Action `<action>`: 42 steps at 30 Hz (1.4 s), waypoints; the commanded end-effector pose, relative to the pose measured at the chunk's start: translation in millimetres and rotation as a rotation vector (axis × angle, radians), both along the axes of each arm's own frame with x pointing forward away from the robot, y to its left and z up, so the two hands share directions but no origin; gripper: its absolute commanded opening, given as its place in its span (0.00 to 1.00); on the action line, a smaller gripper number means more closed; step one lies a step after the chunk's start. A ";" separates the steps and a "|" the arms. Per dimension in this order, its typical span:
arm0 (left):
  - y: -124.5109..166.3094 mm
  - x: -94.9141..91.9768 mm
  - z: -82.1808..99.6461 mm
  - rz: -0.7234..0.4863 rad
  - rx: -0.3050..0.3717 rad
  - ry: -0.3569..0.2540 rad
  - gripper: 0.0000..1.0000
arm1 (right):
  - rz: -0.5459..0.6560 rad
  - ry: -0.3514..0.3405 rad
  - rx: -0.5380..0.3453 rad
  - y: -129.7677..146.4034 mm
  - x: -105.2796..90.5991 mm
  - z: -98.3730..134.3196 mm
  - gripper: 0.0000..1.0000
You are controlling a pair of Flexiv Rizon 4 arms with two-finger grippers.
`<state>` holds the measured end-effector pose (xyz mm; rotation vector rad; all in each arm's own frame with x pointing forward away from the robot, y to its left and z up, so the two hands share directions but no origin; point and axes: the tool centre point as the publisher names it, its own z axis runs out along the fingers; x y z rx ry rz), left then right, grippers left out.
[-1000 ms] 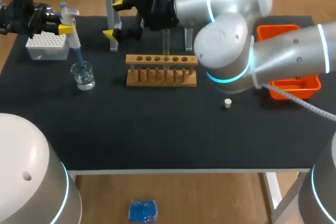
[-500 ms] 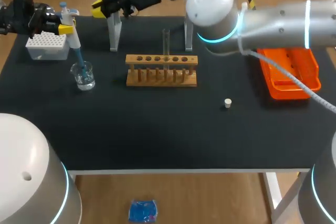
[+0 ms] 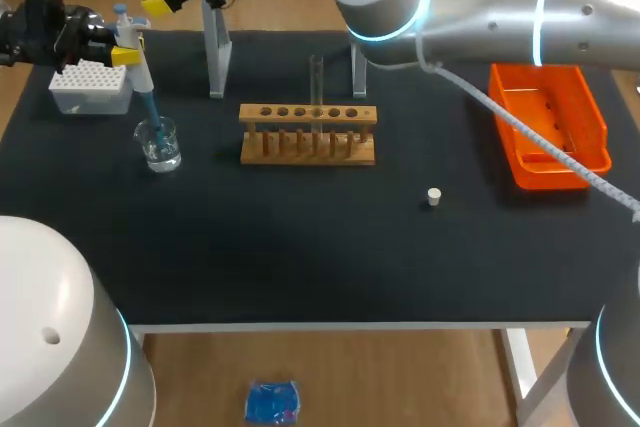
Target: Invert the test tube, pick up the pipette, mount the tip to pipette, aspirate from beaker and dispense into the tube, eject the tip, return the pipette, and cap with the stopper.
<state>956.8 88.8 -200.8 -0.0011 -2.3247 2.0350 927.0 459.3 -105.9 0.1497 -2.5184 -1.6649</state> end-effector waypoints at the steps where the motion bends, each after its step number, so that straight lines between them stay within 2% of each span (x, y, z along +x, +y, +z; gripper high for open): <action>1: 0.8 0.5 -0.2 -0.003 -0.001 -0.002 0.00 | 0.060 0.035 0.048 12.1 7.2 -2.0 0.00; 5: 0.8 0.5 -0.2 -0.003 -0.001 -0.002 0.00 | 0.065 0.039 0.083 20.4 12.2 0.5 0.00; 16: 0.8 0.5 -0.2 -0.003 -0.001 -0.002 0.00 | 0.058 0.026 0.088 36.9 19.0 -5.1 0.00; 28: 0.8 0.5 -0.2 -0.003 -0.001 -0.002 0.00 | 0.037 0.028 0.096 43.7 28.6 -9.5 0.00; 42: 0.8 0.5 -0.2 -0.003 -0.001 -0.002 0.00 | 0.030 0.023 0.090 48.2 29.8 -12.8 0.00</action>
